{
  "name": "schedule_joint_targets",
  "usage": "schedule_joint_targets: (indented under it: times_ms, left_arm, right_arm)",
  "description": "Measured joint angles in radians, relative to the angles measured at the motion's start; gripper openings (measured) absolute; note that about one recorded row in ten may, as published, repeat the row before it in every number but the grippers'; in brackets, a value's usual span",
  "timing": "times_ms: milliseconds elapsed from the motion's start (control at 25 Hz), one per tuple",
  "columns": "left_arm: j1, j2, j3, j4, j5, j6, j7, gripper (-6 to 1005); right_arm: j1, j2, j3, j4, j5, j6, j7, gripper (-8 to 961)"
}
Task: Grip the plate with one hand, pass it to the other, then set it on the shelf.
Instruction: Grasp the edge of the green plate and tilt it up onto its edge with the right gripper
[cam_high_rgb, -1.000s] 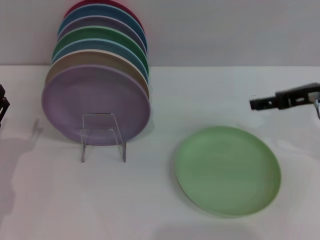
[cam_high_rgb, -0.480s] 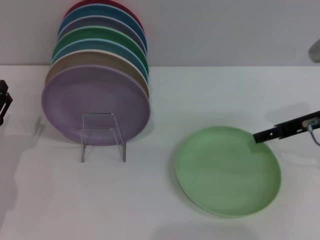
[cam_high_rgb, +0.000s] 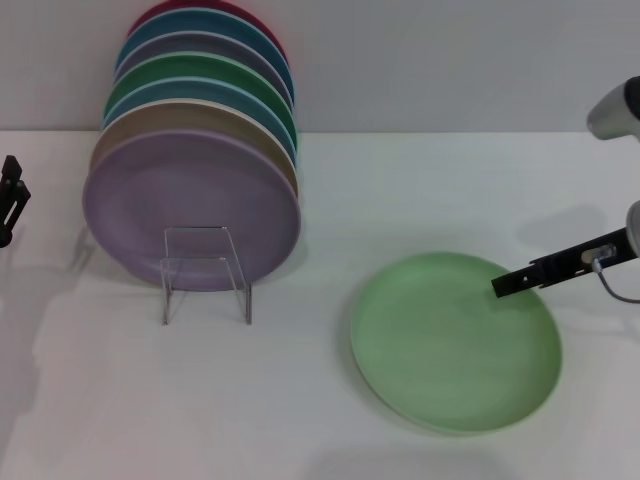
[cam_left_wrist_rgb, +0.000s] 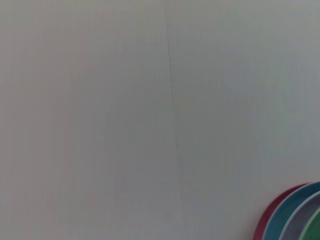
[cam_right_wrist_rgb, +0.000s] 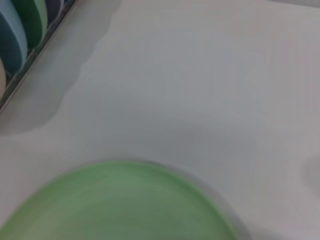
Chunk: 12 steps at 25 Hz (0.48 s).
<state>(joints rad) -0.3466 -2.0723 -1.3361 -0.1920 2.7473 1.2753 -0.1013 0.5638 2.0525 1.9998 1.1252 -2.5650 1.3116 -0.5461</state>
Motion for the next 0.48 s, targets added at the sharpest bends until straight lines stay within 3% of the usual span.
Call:
schedule_joint_targets:
  times_ms: [480]
  left_arm:
    - [-0.006, 0.0, -0.001, 0.004, 0.0, -0.002, 0.0, 844]
  right_arm:
    - [0.019, 0.001, -0.054, -0.045, -0.022, -0.017, 0.02, 679]
